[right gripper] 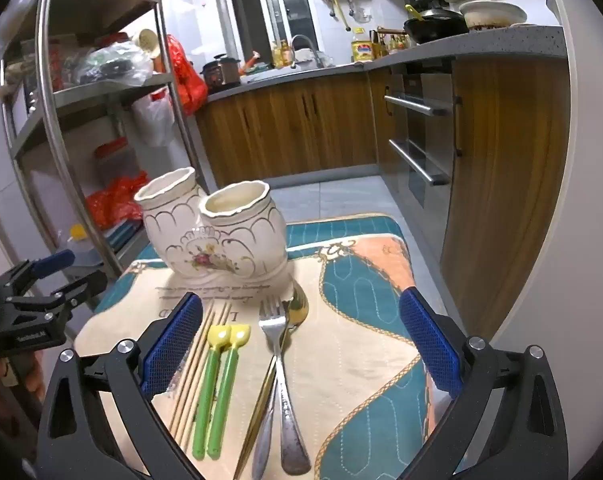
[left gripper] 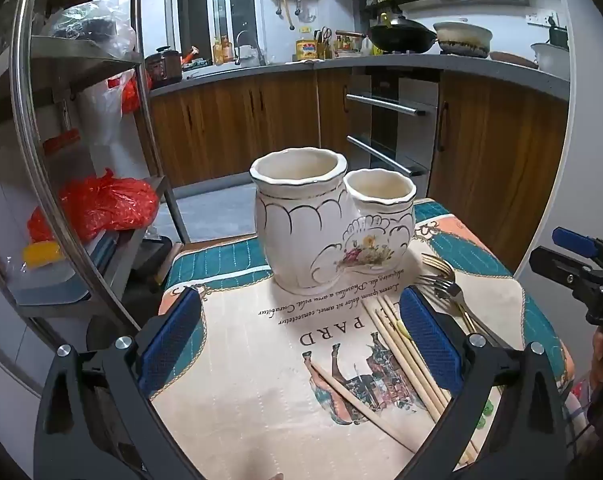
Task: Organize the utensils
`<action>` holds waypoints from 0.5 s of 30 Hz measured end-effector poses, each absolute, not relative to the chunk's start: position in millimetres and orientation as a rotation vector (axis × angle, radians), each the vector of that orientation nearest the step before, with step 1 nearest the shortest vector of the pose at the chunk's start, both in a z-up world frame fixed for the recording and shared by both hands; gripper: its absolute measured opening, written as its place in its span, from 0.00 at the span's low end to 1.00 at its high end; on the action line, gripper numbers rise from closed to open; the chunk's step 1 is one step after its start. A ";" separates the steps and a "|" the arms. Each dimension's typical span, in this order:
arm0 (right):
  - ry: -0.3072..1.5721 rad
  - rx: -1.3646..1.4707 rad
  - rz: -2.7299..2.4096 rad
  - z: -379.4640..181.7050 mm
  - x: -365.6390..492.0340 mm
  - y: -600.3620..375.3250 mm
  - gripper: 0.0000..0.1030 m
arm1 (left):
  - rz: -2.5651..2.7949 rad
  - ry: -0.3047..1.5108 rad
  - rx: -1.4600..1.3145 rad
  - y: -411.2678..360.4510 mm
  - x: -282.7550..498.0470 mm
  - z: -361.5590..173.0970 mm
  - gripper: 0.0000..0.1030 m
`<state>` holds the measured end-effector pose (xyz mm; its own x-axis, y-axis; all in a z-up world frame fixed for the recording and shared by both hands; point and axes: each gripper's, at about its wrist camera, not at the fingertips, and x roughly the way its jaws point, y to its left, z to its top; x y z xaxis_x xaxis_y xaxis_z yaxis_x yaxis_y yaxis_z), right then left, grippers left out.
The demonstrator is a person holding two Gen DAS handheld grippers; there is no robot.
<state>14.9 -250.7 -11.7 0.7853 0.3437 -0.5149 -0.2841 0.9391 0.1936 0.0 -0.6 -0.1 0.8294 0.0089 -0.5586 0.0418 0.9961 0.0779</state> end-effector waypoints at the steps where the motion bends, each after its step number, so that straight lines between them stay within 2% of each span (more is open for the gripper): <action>1: 0.576 0.108 0.340 -11.9 14.9 -250.8 0.95 | -0.016 0.593 0.097 -1.0 0.0 -0.2 0.95; 15: 0.577 0.101 0.338 -12.6 14.3 -249.4 0.95 | -0.018 0.587 0.074 4.0 -2.4 -1.4 0.95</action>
